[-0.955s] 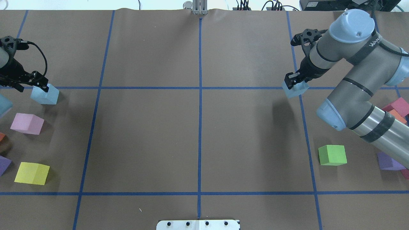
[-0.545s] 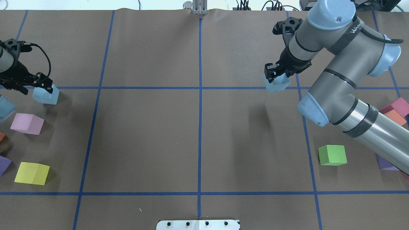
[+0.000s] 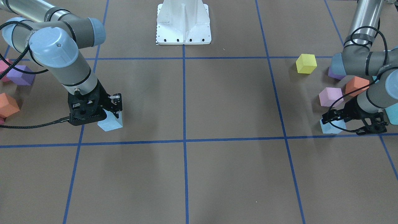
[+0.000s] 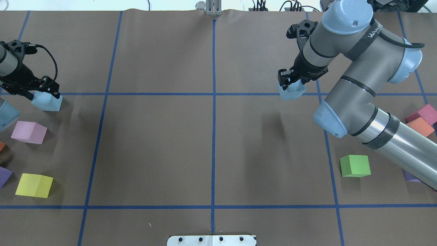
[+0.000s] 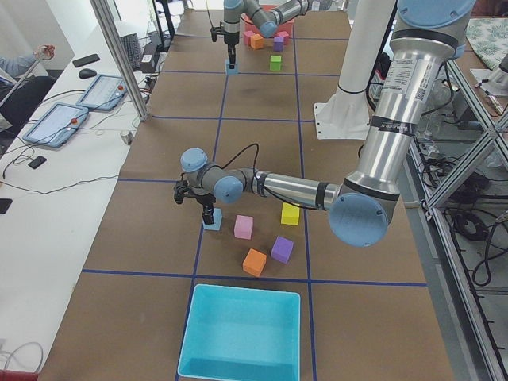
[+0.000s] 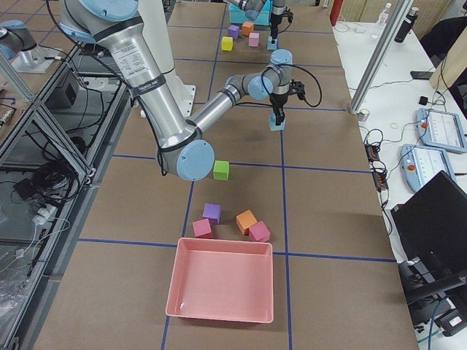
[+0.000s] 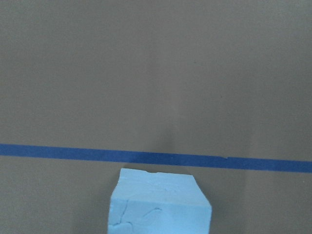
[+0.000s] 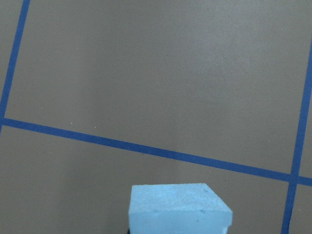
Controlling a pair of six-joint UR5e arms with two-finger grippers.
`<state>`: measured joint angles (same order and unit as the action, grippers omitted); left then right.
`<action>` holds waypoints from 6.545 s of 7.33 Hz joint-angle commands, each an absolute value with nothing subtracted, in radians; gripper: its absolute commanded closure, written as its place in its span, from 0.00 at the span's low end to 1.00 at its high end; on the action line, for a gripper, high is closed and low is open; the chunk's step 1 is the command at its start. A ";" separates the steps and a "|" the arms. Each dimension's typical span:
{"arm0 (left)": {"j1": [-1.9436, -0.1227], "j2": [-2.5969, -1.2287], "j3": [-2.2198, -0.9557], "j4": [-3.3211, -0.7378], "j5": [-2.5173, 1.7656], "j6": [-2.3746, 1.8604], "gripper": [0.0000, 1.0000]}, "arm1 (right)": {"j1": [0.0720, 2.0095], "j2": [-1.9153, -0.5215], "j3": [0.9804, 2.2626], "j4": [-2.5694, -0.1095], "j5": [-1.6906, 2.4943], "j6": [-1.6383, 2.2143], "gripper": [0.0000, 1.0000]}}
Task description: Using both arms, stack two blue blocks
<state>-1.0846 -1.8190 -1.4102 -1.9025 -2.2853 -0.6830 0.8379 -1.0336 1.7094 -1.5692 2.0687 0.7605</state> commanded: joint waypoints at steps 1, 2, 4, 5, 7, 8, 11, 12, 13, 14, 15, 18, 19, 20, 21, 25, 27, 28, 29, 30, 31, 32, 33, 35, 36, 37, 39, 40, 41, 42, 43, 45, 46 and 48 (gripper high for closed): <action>-1.085 -1.818 -1.397 -1.907 -2.281 -0.673 0.02 | 0.824 -1.031 1.703 -1.569 2.060 0.770 0.52; -1.083 -1.818 -1.393 -1.907 -2.278 -0.673 0.02 | 0.796 -0.996 1.695 -1.569 2.056 0.820 0.52; -1.083 -1.819 -1.381 -1.907 -2.279 -0.678 0.02 | 0.729 -0.881 1.623 -1.571 1.993 0.949 0.52; -1.081 -1.821 -1.382 -1.907 -2.279 -0.681 0.09 | 0.710 -0.809 1.547 -1.566 1.976 0.991 0.52; -1.057 -1.821 -1.381 -1.908 -2.275 -0.681 0.26 | 0.658 -0.700 1.447 -1.560 1.935 1.073 0.52; -1.054 -1.827 -1.379 -1.908 -2.273 -0.681 0.30 | 0.641 -0.669 1.425 -1.560 1.919 1.104 0.52; -1.060 -1.842 -1.454 -1.863 -2.286 -0.684 0.35 | 0.600 -0.638 1.376 -1.537 1.871 1.134 0.52; -1.063 -1.870 -1.500 -1.777 -2.284 -0.686 0.35 | 0.582 -0.617 1.338 -1.537 1.852 1.134 0.52; -1.063 -1.908 -1.543 -1.682 -2.283 -0.687 0.35 | 0.557 -0.591 1.278 -1.536 1.818 1.134 0.52; -1.062 -1.949 -1.564 -1.636 -2.283 -0.728 0.35 | 0.539 -0.603 1.273 -1.526 1.816 1.134 0.52; -1.060 -2.006 -1.565 -1.611 -2.286 -0.802 0.35 | 0.532 -0.601 1.266 -1.523 1.816 1.124 0.52; -1.057 -2.065 -1.566 -1.591 -2.286 -0.885 0.35 | 0.526 -0.604 1.266 -1.525 1.818 1.120 0.34; -1.057 -2.069 -1.566 -1.591 -2.286 -0.885 0.35 | 0.526 -0.604 1.266 -1.523 1.818 1.117 0.00; -1.057 -2.071 -1.565 -1.591 -2.286 -0.885 0.35 | 0.528 -0.604 1.269 -1.525 1.818 1.117 0.00; -1.057 -2.072 -1.566 -1.591 -2.286 -0.885 0.35 | 0.528 -0.606 1.273 -1.526 1.821 1.118 0.00; -0.996 -2.256 -1.554 -1.474 -2.277 -0.954 0.35 | 0.706 -0.761 1.487 -1.529 1.948 1.088 0.00; -0.924 -2.392 -1.452 -1.476 -2.273 -0.975 0.35 | 0.867 -0.851 1.517 -1.532 2.073 0.930 0.00; -0.881 -2.452 -1.390 -1.483 -2.273 -1.006 0.35 | 0.926 -0.870 1.528 -1.532 2.106 0.910 0.00; -0.849 -2.491 -1.350 -1.511 -2.258 -1.028 0.35 | 0.957 -0.903 1.543 -1.532 2.102 0.867 0.00; -0.800 -2.515 -1.310 -1.569 -2.240 -1.072 0.35 | 0.994 -0.934 1.543 -1.531 2.106 0.842 0.00; -0.760 -2.520 -1.295 -1.633 -2.223 -1.131 0.35 | 1.005 -0.963 1.552 -1.525 2.105 0.839 0.00; -0.738 -2.540 -1.283 -1.638 -2.223 -1.158 0.35 | 1.005 -0.963 1.555 -1.525 2.100 0.831 0.00; -0.709 -2.552 -1.272 -1.638 -2.220 -1.178 0.35 | 1.005 -0.966 1.565 -1.525 2.097 0.813 0.00; -0.683 -2.554 -1.273 -1.638 -2.192 -1.201 0.34 | 1.008 -0.982 1.571 -1.523 2.098 0.761 0.00; -0.683 -2.554 -1.275 -1.637 -2.192 -1.201 0.34 | 1.008 -0.985 1.571 -1.522 2.095 0.759 0.00; -0.681 -2.551 -1.281 -1.635 -2.192 -1.206 0.34 | 1.008 -0.986 1.569 -1.523 2.092 0.759 0.00; -0.678 -2.548 -1.288 -1.634 -2.192 -1.232 0.33 | 1.006 -0.986 1.568 -1.523 2.092 0.761 0.00; -0.677 -2.545 -1.299 -1.632 -2.192 -1.235 0.33 | 1.006 -0.986 1.566 -1.523 2.092 0.761 0.00; -0.664 -2.545 -1.299 -1.634 -2.192 -1.252 0.33 | 1.006 -0.986 1.566 -1.523 2.092 0.761 0.00; -0.663 -2.545 -1.299 -1.635 -2.180 -1.252 0.23 | 1.006 -0.986 1.563 -1.523 2.092 0.761 0.00; -0.644 -2.543 -1.301 -1.635 -2.139 -1.253 0.22 | 1.006 -0.985 1.562 -1.522 2.091 0.761 0.00; -0.638 -2.520 -1.337 -1.635 -2.137 -1.253 0.03 | 1.006 -0.985 1.560 -1.523 2.089 0.761 0.00; -0.638 -2.519 -1.350 -1.632 -2.138 -1.253 0.02 | 1.005 -0.985 1.562 -1.523 2.088 0.762 0.00; -0.705 -2.516 -1.432 -1.594 -2.161 -1.244 0.02 | 1.029 -1.003 1.597 -1.522 2.104 0.749 0.00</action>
